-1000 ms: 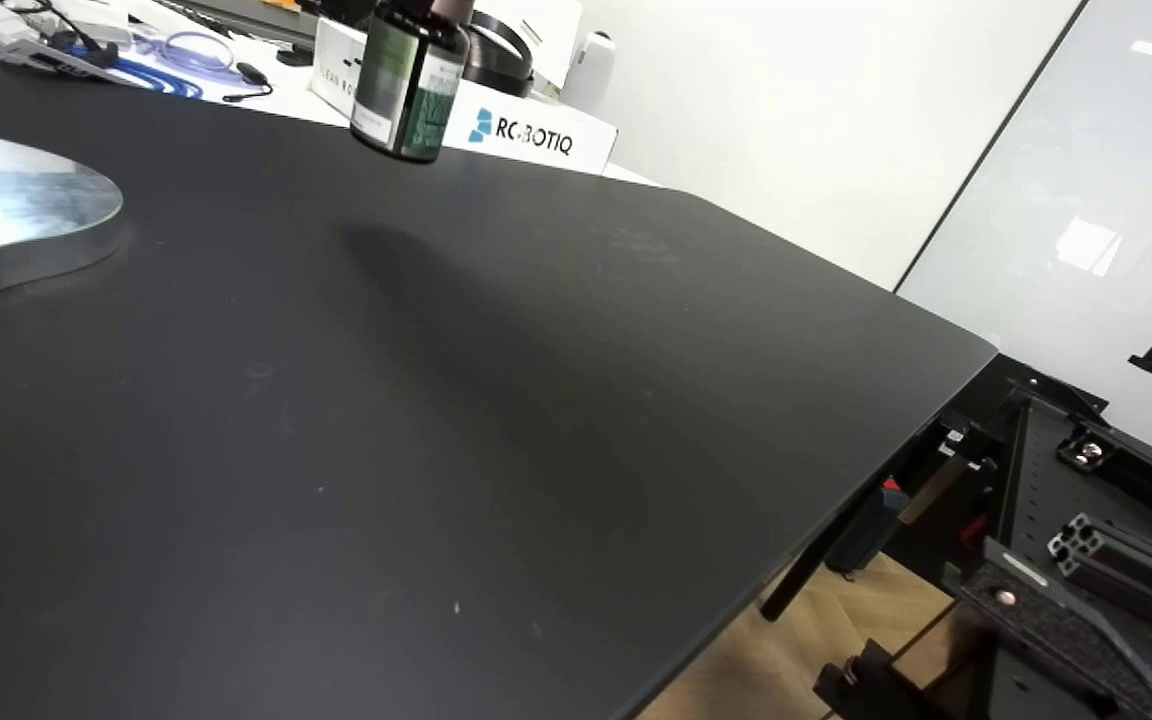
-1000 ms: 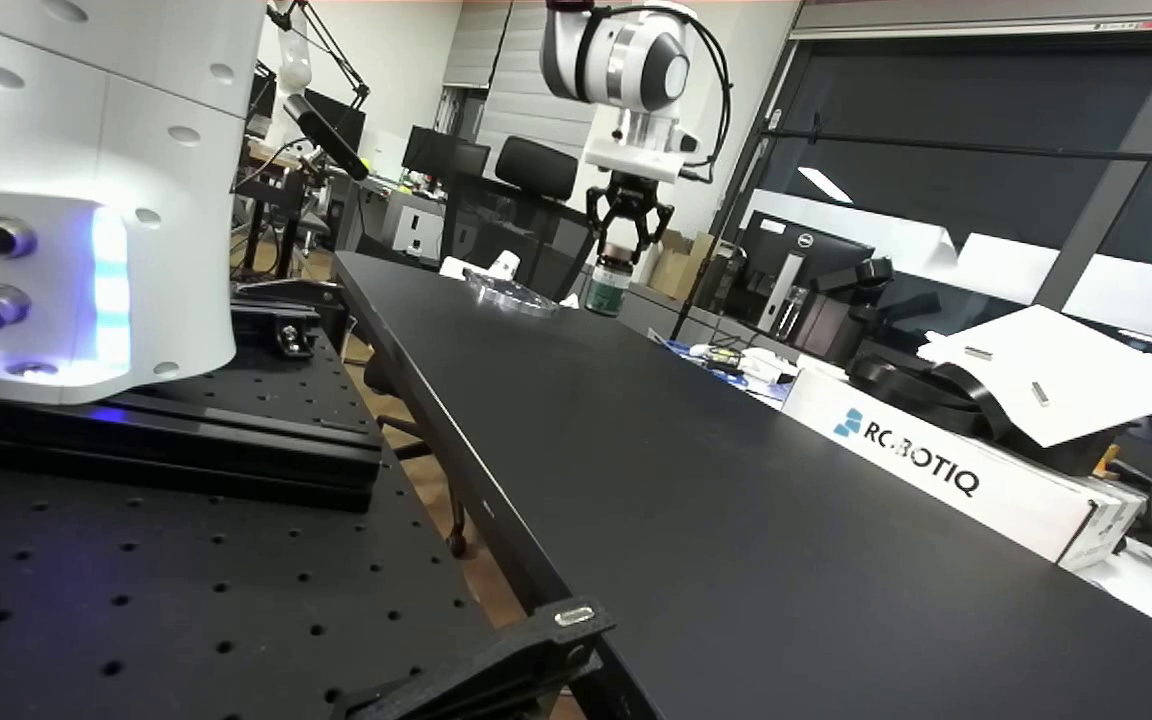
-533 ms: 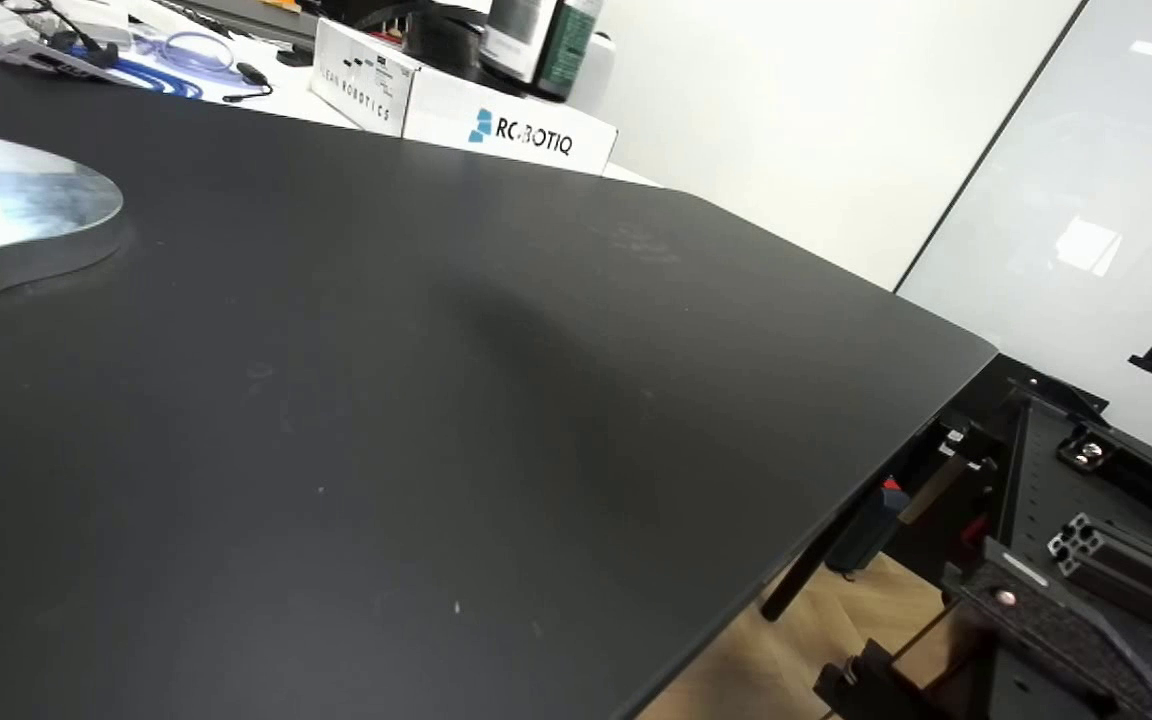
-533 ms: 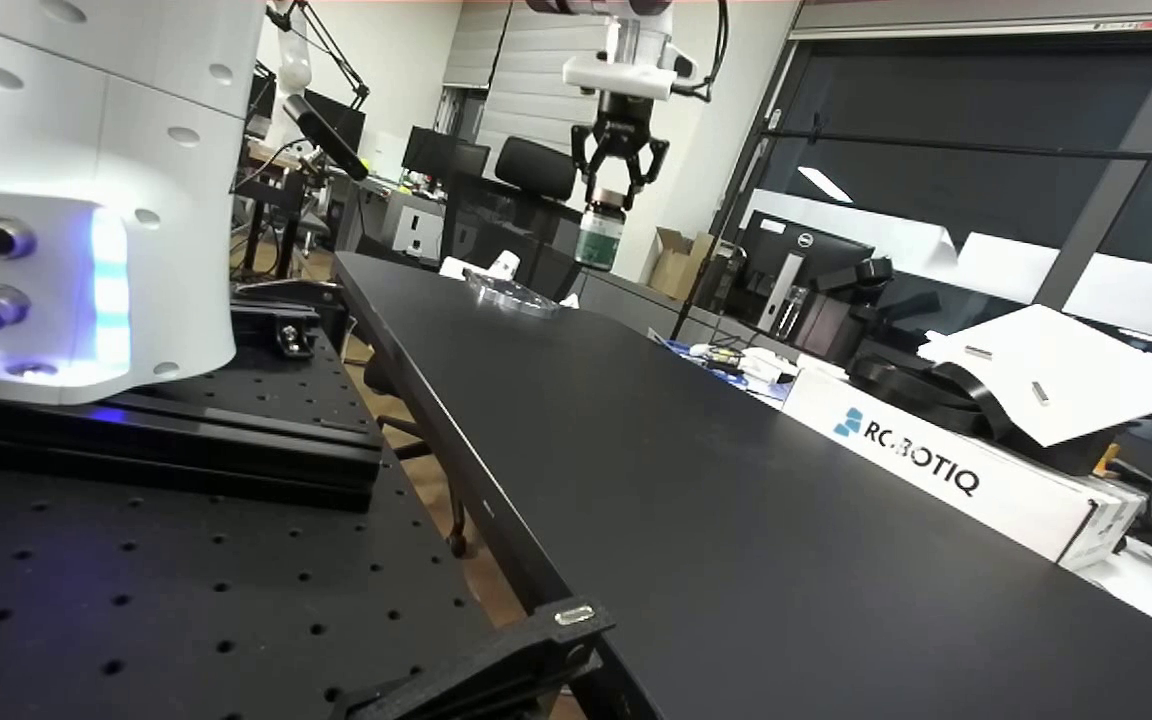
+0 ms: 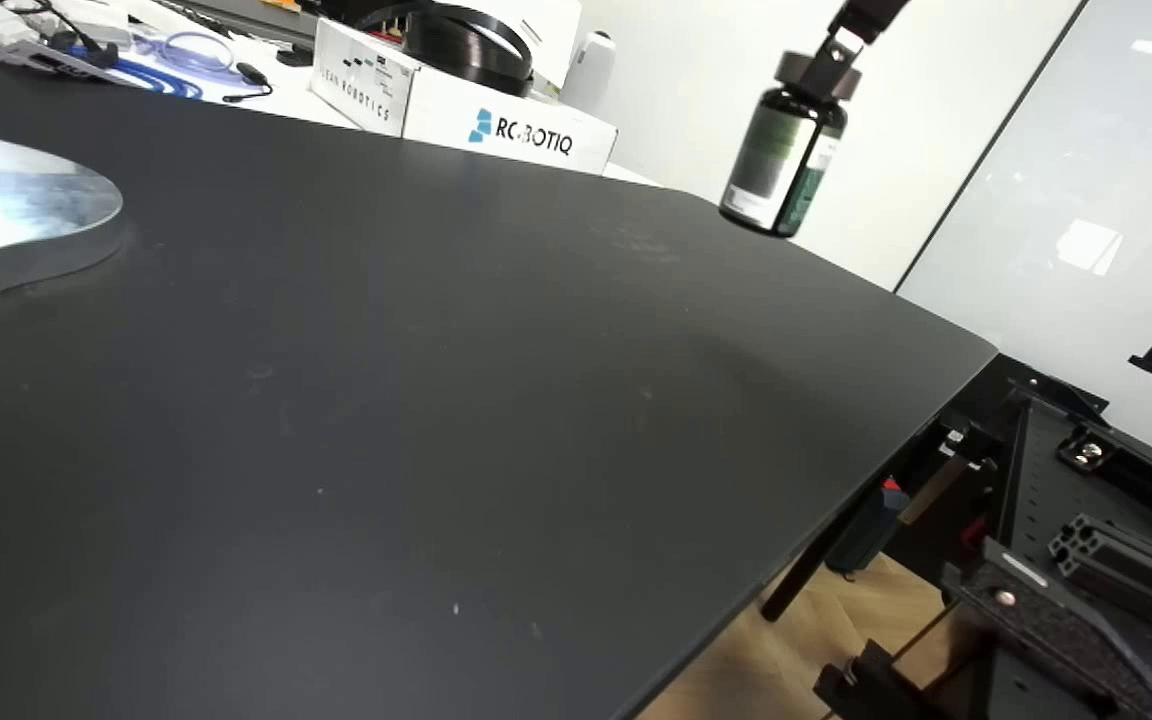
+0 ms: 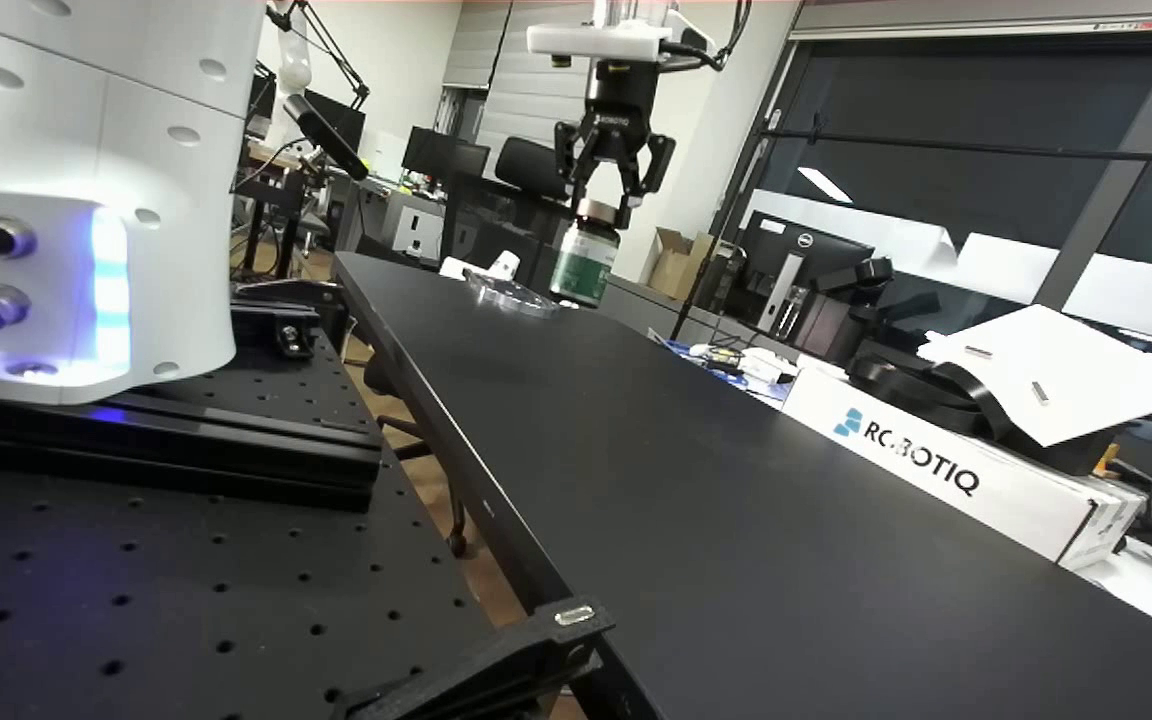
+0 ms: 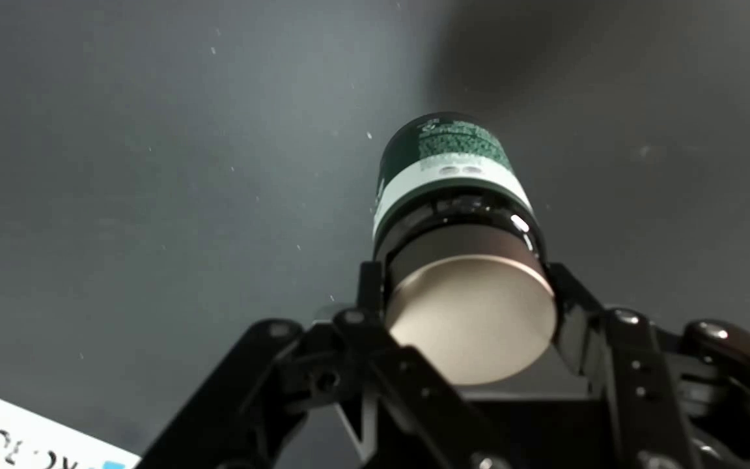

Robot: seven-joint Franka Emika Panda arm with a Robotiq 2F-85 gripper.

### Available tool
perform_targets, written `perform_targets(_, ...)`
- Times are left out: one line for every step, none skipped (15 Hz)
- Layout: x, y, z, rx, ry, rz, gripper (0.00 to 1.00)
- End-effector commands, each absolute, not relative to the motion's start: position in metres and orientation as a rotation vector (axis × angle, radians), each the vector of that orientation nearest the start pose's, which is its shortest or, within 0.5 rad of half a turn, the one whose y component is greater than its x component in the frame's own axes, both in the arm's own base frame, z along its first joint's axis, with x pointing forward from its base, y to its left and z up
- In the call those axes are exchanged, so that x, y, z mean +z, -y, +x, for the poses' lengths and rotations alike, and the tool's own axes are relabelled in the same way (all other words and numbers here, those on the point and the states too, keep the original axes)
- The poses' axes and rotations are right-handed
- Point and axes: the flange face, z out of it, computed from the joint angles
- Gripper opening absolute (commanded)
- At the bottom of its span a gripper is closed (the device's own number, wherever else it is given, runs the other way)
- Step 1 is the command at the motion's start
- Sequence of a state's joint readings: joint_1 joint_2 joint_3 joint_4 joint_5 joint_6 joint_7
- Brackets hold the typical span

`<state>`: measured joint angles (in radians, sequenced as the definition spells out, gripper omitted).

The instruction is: Move the bottle to the right

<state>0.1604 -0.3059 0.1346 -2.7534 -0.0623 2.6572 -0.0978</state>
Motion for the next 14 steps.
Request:
perform_targets(0.302,-0.071,0.388,-0.296,0.54,-3.154,0.36)
perform_targets(0.295,-0.06,0.386,-0.296,0.515,-3.166,0.36)
perform_targets(0.289,-0.051,0.389,-0.307,0.481,-3.173,0.36)
perform_targets(0.285,-0.043,0.391,-0.314,0.45,-3.181,0.36)
perform_targets(0.279,-0.037,0.393,-0.321,0.426,-3.189,0.36)
perform_targets(0.274,-0.031,0.394,-0.329,0.41,-3.198,0.36)
perform_targets(0.268,-0.027,0.395,-0.335,0.399,-3.204,0.36)
perform_targets(0.264,-0.023,0.395,-0.335,0.386,-3.209,0.36)
perform_targets(0.258,-0.02,0.395,-0.334,0.372,-3.212,0.36)
perform_targets(0.254,-0.018,0.395,-0.334,0.362,-3.215,0.36)
perform_targets(0.249,-0.016,0.394,-0.335,0.352,-3.217,0.36)
perform_targets(0.247,-0.015,0.394,-0.334,0.346,-3.221,0.36)
perform_targets(0.243,-0.014,0.393,-0.329,0.341,-3.222,0.36)
perform_targets(0.241,-0.013,0.393,-0.325,0.336,-3.226,0.36)
